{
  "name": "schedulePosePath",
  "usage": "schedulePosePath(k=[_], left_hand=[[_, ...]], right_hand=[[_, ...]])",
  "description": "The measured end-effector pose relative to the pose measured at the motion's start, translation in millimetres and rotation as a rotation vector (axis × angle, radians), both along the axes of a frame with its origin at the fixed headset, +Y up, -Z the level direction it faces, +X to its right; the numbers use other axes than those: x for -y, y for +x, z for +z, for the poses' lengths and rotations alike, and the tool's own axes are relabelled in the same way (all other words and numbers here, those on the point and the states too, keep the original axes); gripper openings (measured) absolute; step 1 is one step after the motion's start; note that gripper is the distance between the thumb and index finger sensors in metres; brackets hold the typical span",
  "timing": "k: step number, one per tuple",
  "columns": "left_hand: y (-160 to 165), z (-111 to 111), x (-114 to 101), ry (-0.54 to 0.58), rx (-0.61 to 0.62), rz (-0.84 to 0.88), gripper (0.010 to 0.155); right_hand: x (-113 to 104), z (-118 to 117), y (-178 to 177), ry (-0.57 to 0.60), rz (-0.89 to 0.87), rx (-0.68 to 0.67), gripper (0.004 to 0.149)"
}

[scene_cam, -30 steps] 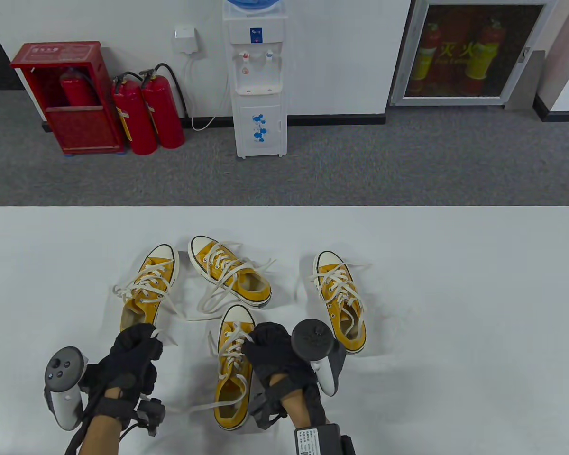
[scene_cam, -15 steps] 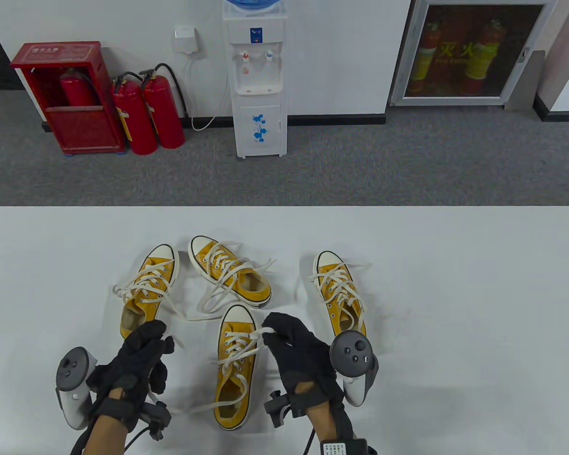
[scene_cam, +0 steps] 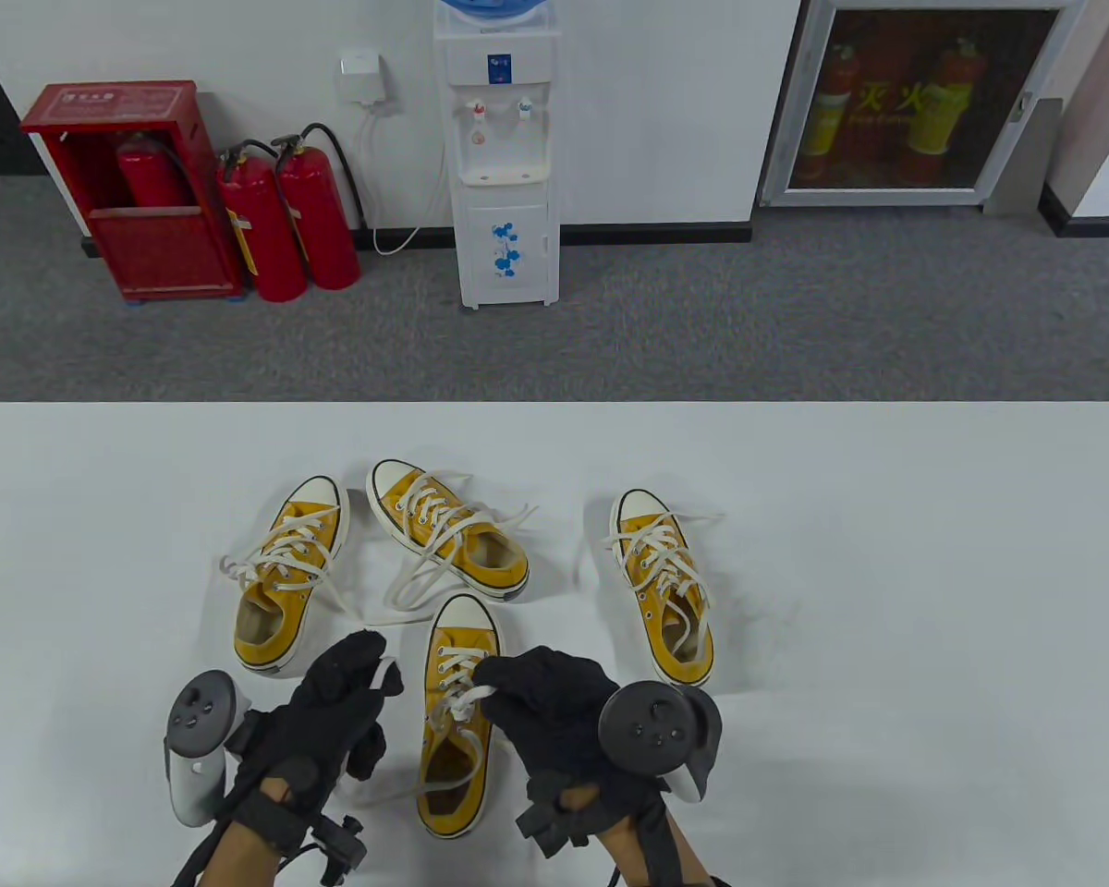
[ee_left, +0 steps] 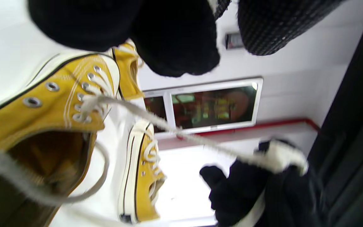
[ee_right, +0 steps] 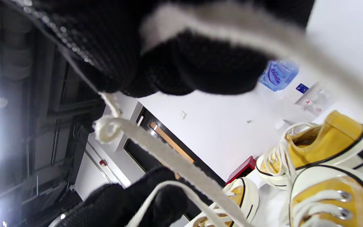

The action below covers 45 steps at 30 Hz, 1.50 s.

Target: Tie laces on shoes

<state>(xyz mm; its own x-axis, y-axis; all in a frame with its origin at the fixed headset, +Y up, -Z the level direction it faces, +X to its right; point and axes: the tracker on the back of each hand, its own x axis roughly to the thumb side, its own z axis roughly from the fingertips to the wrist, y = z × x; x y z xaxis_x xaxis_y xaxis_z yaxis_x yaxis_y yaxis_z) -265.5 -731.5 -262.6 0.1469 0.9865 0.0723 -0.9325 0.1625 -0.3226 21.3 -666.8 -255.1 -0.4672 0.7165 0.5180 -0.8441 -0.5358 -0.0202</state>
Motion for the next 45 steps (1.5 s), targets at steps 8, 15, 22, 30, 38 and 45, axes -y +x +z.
schedulePosePath(k=[8, 15, 22, 30, 38, 45], left_hand=[[21.6, 5.1, -7.0, 0.078, 0.131, -0.099, 0.09], [31.6, 9.1, -9.8, 0.145, 0.131, -0.203, 0.089], [35.7, 11.8, -9.5, 0.16, 0.136, -0.172, 0.085], [34.5, 12.2, -7.1, 0.129, 0.061, -0.131, 0.05], [34.0, 11.5, -8.2, 0.119, 0.088, -0.084, 0.039], [34.7, 10.7, -7.0, 0.083, 0.12, -0.01, 0.04]], right_hand=[[-4.9, 6.6, -21.3, 0.065, 0.076, -0.003, 0.041], [-4.3, 7.4, -29.4, 0.072, 0.115, -0.017, 0.041], [-2.7, 6.9, -29.9, 0.085, 0.134, 0.001, 0.042], [-0.6, 3.0, -23.4, 0.061, 0.113, 0.015, 0.043], [4.8, -2.1, -17.9, 0.034, 0.11, 0.062, 0.043], [18.6, -13.8, -8.4, -0.029, 0.078, 0.119, 0.043]])
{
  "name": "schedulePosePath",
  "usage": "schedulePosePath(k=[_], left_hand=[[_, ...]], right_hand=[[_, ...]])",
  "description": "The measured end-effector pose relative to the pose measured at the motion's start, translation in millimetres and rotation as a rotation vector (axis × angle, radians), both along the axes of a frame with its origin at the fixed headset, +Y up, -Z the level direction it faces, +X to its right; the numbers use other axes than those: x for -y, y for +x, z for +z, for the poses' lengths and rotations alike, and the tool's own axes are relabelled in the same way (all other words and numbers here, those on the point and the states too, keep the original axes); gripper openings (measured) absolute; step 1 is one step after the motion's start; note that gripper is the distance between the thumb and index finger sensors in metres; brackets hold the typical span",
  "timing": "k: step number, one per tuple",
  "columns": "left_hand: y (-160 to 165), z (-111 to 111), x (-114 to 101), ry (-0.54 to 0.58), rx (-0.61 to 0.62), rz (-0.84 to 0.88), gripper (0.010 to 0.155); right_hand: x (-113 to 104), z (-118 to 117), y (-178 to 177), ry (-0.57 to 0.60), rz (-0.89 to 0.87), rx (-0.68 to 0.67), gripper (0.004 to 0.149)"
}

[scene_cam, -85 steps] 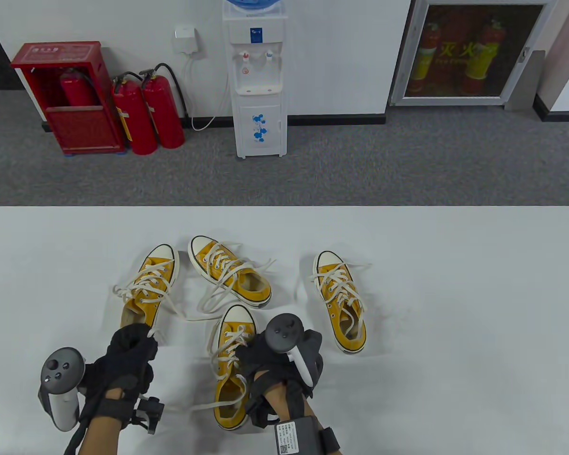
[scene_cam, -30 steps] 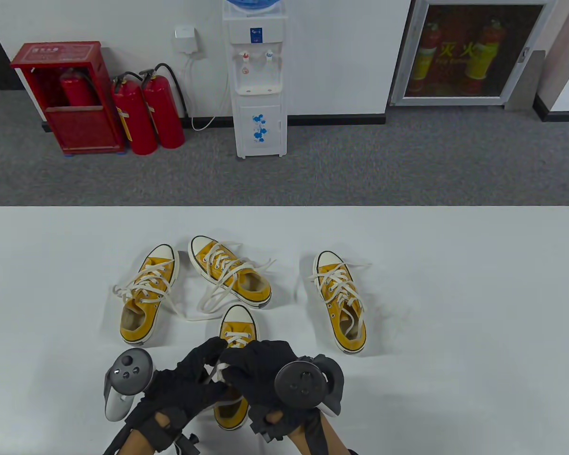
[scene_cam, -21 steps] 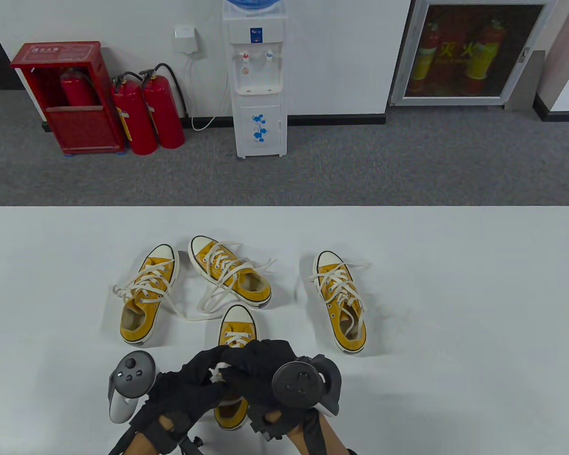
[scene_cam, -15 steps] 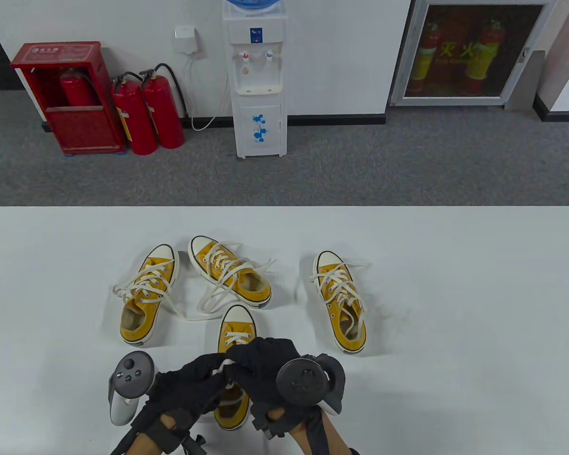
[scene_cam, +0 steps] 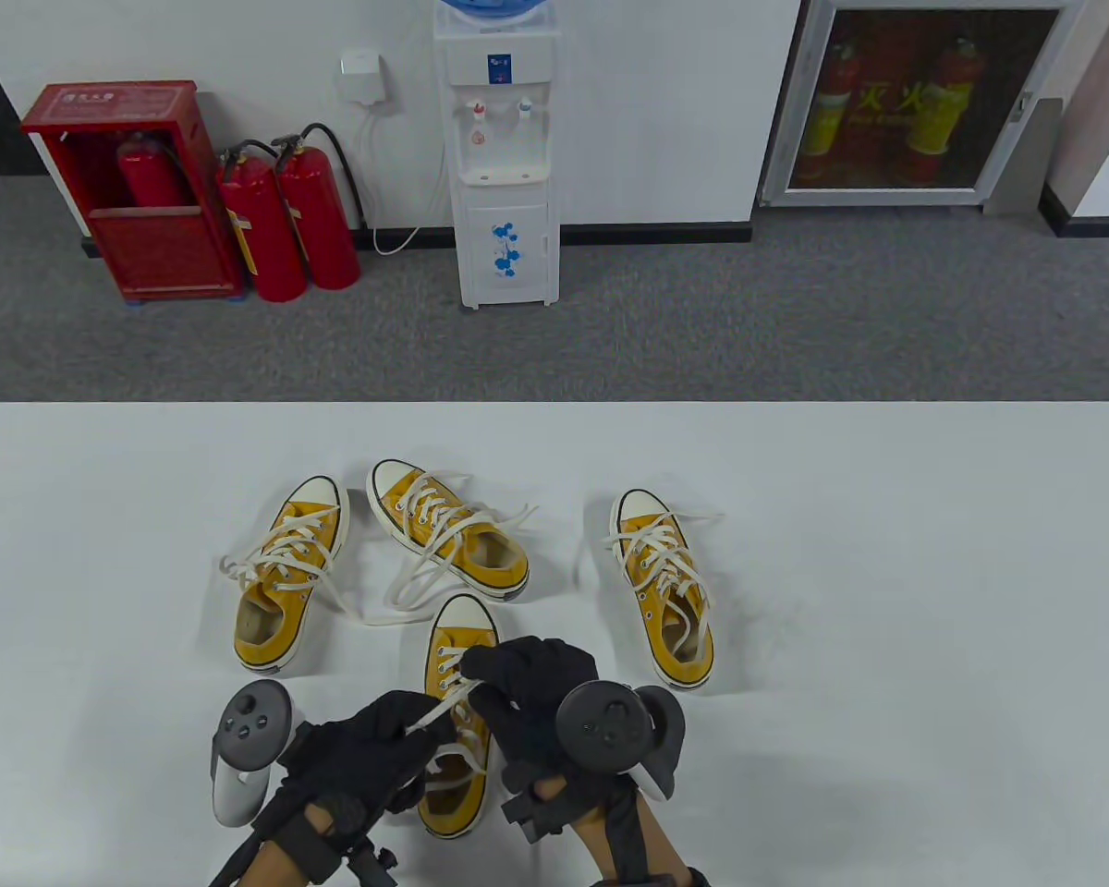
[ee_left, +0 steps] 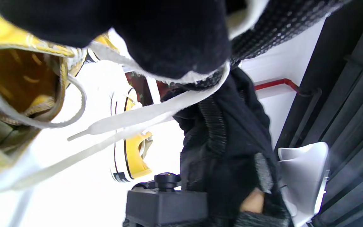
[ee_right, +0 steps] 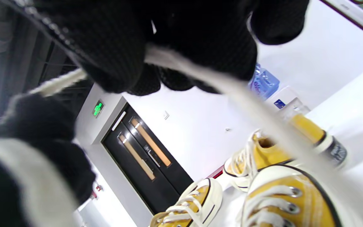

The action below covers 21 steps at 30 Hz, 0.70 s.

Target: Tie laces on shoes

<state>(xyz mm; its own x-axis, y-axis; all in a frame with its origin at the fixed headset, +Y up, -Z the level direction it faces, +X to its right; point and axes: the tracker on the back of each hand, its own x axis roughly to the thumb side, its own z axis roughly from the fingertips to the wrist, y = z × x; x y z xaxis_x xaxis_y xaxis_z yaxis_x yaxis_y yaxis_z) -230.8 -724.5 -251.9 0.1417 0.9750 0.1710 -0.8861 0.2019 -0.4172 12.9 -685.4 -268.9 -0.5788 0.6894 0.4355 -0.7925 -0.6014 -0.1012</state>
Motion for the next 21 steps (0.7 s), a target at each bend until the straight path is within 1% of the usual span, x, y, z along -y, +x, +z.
schedulePosePath(k=[3, 6, 8, 11, 16, 18, 21], left_hand=[[-0.3, -0.3, 0.5, -0.016, 0.008, 0.018, 0.04], [-1.8, -1.4, 3.1, -0.046, -0.003, 0.05, 0.041], [-3.5, -2.3, 4.7, -0.071, -0.002, 0.075, 0.041], [-6.1, -2.9, 6.1, -0.095, -0.025, 0.107, 0.042], [-10.7, -3.1, 6.6, -0.103, -0.058, 0.132, 0.043], [-12.6, -3.4, 7.0, -0.105, -0.074, 0.138, 0.043], [-14.9, -3.7, 7.3, -0.102, -0.099, 0.133, 0.043]], right_hand=[[6.5, -4.9, 4.6, -0.038, -0.01, 0.017, 0.043], [13.1, -8.6, 9.1, -0.077, 0.017, 0.054, 0.047], [17.1, -9.9, 11.2, -0.106, 0.02, 0.044, 0.051], [21.3, -9.7, 14.1, -0.12, 0.032, 0.044, 0.055], [24.5, -6.7, 15.7, -0.131, -0.026, -0.033, 0.06], [25.5, -5.8, 13.9, -0.153, -0.04, -0.075, 0.06], [27.5, -3.7, 10.3, -0.166, -0.055, -0.136, 0.066]])
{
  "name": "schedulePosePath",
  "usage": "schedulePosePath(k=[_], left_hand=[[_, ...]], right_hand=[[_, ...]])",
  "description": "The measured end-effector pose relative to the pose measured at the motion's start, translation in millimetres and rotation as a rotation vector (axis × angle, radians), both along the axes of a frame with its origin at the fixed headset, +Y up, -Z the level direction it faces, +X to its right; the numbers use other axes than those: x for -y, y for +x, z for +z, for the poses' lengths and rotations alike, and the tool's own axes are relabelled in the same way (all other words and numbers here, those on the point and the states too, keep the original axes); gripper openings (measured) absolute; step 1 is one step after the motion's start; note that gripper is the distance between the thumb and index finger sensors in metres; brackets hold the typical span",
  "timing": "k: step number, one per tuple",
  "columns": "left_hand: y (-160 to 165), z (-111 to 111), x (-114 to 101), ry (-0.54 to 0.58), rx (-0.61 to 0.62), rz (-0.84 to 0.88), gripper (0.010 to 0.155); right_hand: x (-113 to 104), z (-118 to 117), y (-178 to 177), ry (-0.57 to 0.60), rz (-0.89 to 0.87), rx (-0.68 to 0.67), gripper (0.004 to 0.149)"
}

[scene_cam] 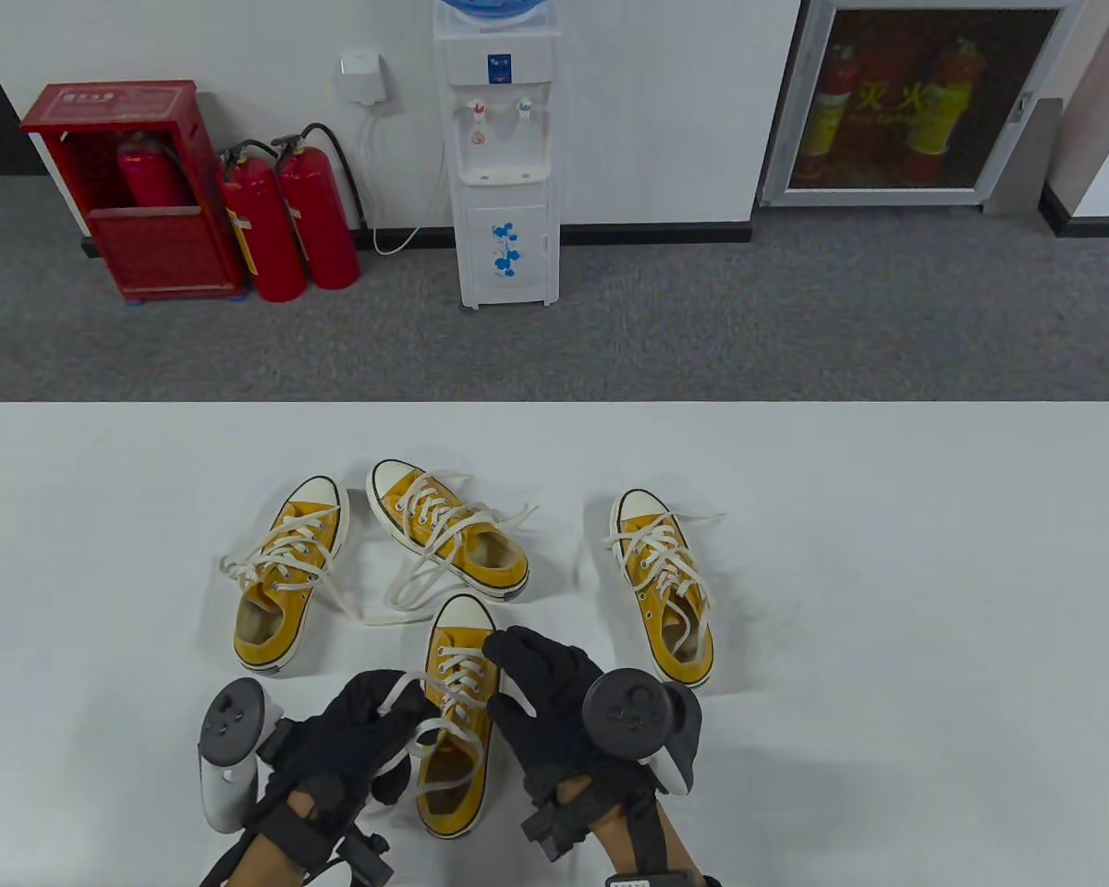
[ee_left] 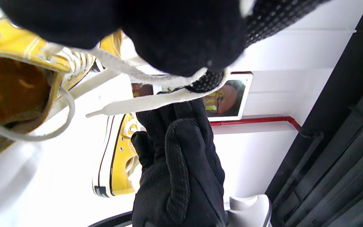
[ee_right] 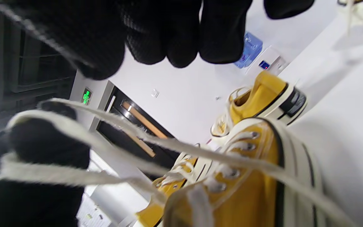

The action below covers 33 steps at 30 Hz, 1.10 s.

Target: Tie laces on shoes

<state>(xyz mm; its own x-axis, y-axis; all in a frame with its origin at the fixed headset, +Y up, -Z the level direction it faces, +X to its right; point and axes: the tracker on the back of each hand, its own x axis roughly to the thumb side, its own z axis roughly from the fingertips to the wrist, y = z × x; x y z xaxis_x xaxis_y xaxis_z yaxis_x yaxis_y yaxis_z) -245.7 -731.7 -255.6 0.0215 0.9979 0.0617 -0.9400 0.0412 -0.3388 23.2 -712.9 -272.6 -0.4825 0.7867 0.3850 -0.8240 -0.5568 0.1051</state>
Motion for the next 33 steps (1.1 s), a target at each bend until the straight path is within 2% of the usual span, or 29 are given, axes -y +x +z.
schedulePosePath(k=[4, 10, 14, 24, 33], left_hand=[[-1.0, 0.0, -0.8, 0.004, -0.018, -0.003, 0.043], [-0.7, 0.0, 0.4, 0.009, -0.02, -0.018, 0.043], [0.3, 0.2, 1.6, 0.008, -0.016, -0.026, 0.043], [1.7, 0.2, 2.7, -0.003, -0.003, -0.021, 0.043], [-7.4, -2.9, 2.3, 0.01, -0.052, -0.069, 0.042]], right_hand=[[3.2, 2.6, -8.3, -0.024, 0.011, -0.072, 0.075], [10.0, 8.1, -23.2, -0.028, 0.073, -0.118, 0.078], [12.3, 11.1, -29.7, -0.009, 0.103, -0.088, 0.072], [13.3, 15.4, -27.0, 0.039, 0.065, 0.007, 0.044], [6.2, 14.1, -12.9, 0.007, -0.099, 0.082, 0.041]])
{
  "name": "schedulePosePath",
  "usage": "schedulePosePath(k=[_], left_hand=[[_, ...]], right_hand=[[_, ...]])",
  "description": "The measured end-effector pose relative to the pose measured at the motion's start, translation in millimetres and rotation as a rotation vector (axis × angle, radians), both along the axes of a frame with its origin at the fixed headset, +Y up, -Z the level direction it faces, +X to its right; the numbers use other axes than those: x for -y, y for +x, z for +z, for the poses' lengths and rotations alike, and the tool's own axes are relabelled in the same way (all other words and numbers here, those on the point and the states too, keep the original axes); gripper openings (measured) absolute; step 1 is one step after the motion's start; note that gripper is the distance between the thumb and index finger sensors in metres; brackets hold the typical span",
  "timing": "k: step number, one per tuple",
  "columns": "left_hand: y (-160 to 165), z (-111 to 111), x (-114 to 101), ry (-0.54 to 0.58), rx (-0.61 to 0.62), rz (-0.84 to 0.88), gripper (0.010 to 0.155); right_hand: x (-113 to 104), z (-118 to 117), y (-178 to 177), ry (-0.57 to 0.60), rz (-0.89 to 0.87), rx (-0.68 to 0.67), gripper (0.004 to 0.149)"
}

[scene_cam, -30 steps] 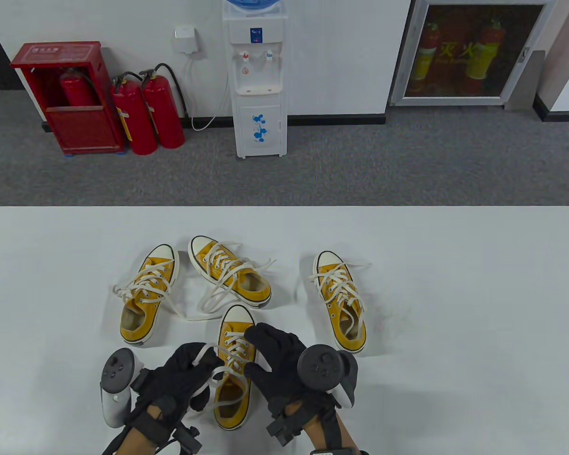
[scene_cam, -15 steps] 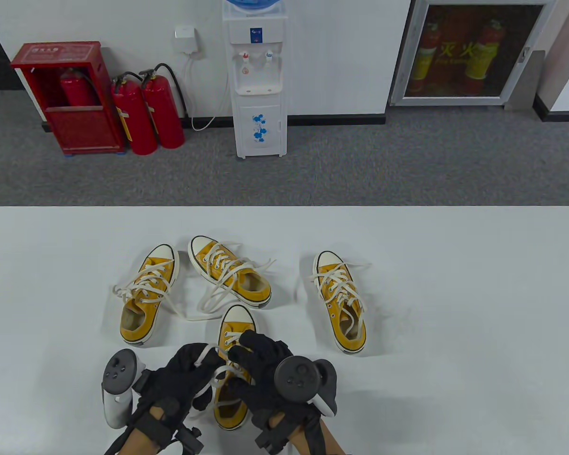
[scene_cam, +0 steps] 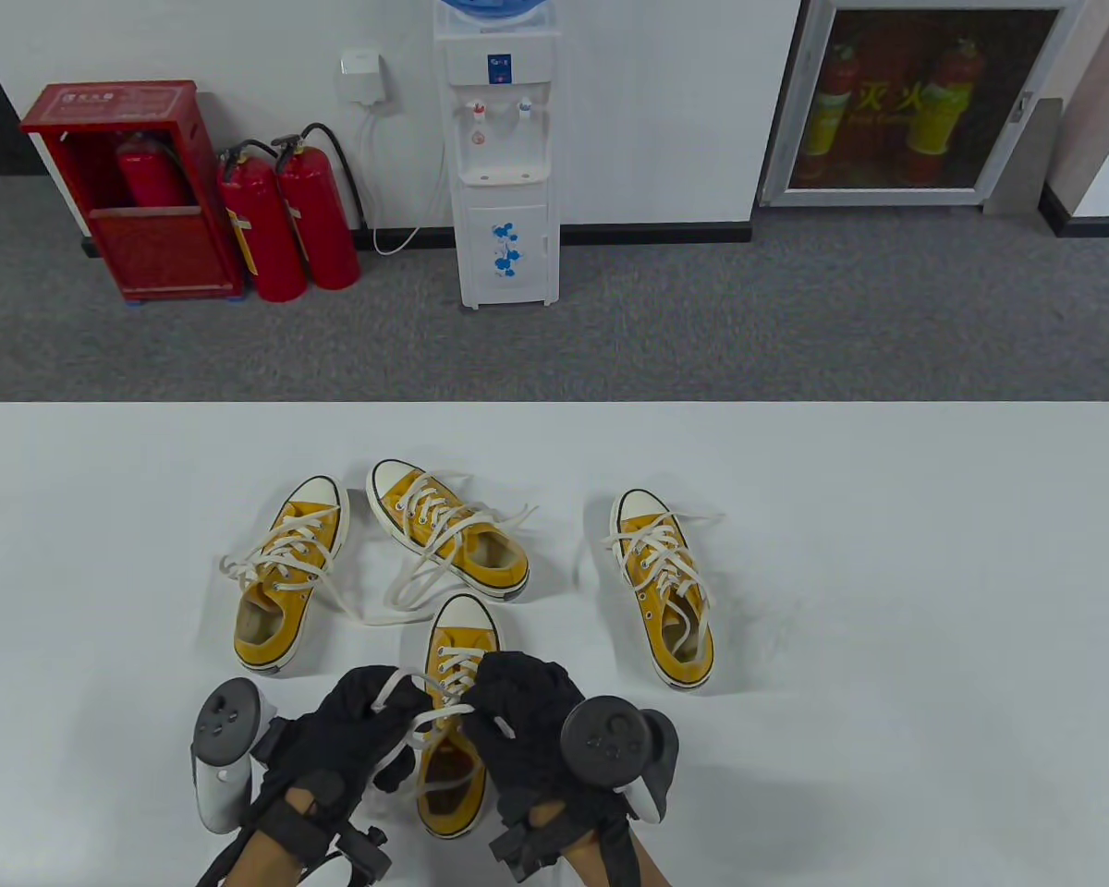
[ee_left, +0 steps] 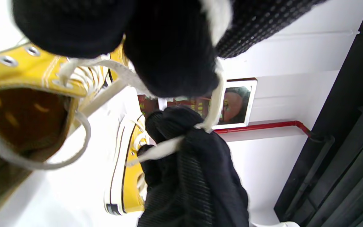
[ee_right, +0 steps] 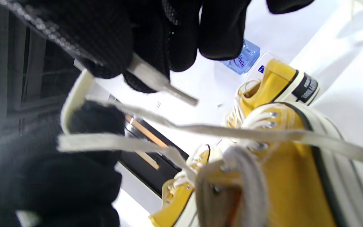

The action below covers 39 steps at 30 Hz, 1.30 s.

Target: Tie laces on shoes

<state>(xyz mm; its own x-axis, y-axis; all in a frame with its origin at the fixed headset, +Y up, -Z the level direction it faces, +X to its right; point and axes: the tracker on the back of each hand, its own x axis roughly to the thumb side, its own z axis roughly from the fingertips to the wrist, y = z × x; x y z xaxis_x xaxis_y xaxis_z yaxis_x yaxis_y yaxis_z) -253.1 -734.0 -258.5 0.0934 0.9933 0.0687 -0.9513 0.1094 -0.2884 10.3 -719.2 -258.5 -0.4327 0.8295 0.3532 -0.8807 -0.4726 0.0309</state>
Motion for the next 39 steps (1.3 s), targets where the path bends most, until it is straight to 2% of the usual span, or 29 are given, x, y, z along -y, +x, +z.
schedulePosePath(k=[3, 7, 9, 16, 23, 28, 35, 39], left_hand=[[-2.8, -1.0, 0.0, 0.008, -0.001, -0.037, 0.041], [-7.3, -1.8, 1.8, -0.013, -0.024, 0.003, 0.041], [-11.0, -2.8, 3.7, -0.034, -0.035, 0.056, 0.041], [-27.0, -3.9, 8.8, -0.115, -0.098, 0.311, 0.042], [-42.3, -4.5, 12.7, -0.142, -0.158, 0.464, 0.042], [-45.8, -4.5, 12.2, -0.124, -0.152, 0.523, 0.042], [-44.0, -3.9, 8.3, -0.087, -0.112, 0.536, 0.04], [-42.1, -2.5, 5.1, -0.062, -0.111, 0.498, 0.039]], right_hand=[[-3.8, -1.5, 9.0, 0.001, -0.072, 0.037, 0.041], [-6.0, -3.3, 19.4, -0.004, -0.17, 0.064, 0.041], [-6.8, -3.4, 23.0, 0.011, -0.237, 0.066, 0.041], [-10.1, -1.4, 21.3, 0.066, -0.26, 0.018, 0.041], [-7.6, -0.3, 11.1, 0.087, -0.162, -0.056, 0.041], [-7.4, 4.0, -5.1, 0.128, 0.007, -0.174, 0.04], [-0.4, 8.6, -22.5, 0.15, 0.306, -0.228, 0.04], [3.0, 5.7, -21.5, 0.119, 0.343, -0.26, 0.05]])
